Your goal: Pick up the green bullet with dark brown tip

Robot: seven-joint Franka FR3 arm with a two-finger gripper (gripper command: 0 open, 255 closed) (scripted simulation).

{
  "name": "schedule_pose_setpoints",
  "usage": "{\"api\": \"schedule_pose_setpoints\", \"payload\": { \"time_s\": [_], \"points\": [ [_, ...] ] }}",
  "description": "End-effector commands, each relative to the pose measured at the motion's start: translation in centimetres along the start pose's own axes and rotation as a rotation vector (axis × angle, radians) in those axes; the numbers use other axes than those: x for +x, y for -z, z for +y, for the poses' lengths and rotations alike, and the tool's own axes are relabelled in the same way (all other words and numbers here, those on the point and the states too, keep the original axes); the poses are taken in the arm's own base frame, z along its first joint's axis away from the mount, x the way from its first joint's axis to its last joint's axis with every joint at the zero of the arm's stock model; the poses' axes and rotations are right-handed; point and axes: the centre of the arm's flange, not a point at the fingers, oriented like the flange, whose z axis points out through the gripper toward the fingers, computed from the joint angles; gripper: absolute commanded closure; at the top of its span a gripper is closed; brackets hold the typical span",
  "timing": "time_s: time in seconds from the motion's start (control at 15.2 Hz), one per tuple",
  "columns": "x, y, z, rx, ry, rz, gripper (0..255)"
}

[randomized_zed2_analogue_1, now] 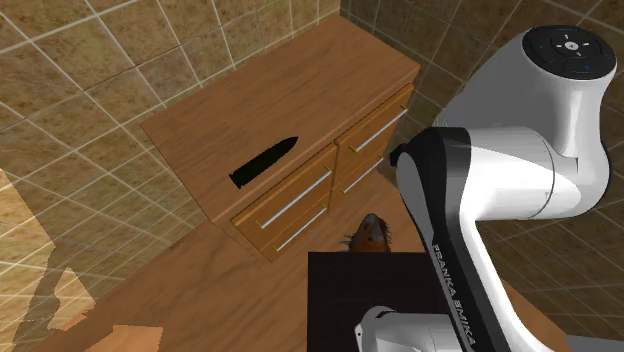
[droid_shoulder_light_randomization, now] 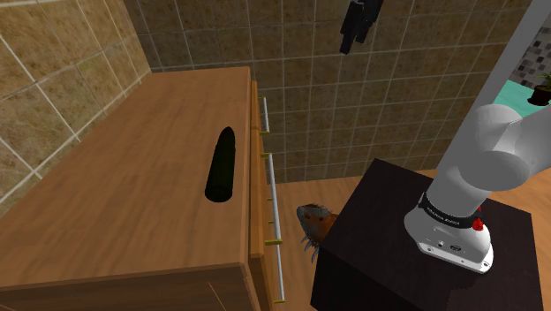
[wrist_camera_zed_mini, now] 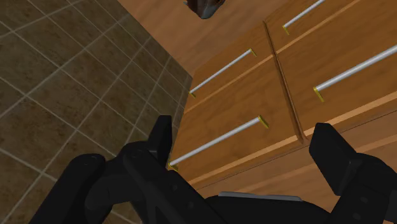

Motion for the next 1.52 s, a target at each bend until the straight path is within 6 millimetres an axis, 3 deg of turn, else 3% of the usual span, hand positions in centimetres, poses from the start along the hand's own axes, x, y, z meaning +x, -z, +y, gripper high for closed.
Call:
{"api": "schedule_pose_setpoints", "payload": {
  "time_s": [0.0, 0.73, 1.45],
  "points": [
    [0.0, 0.0, 0.0, 0.000, 0.000, 0.000, 0],
    [2.3, -3.5, -14.0, -0.013, -0.293, -0.111, 0],
    [8.2, -7.7, -26.7, -0.025, -0.587, -0.223, 0]
  ]
}}
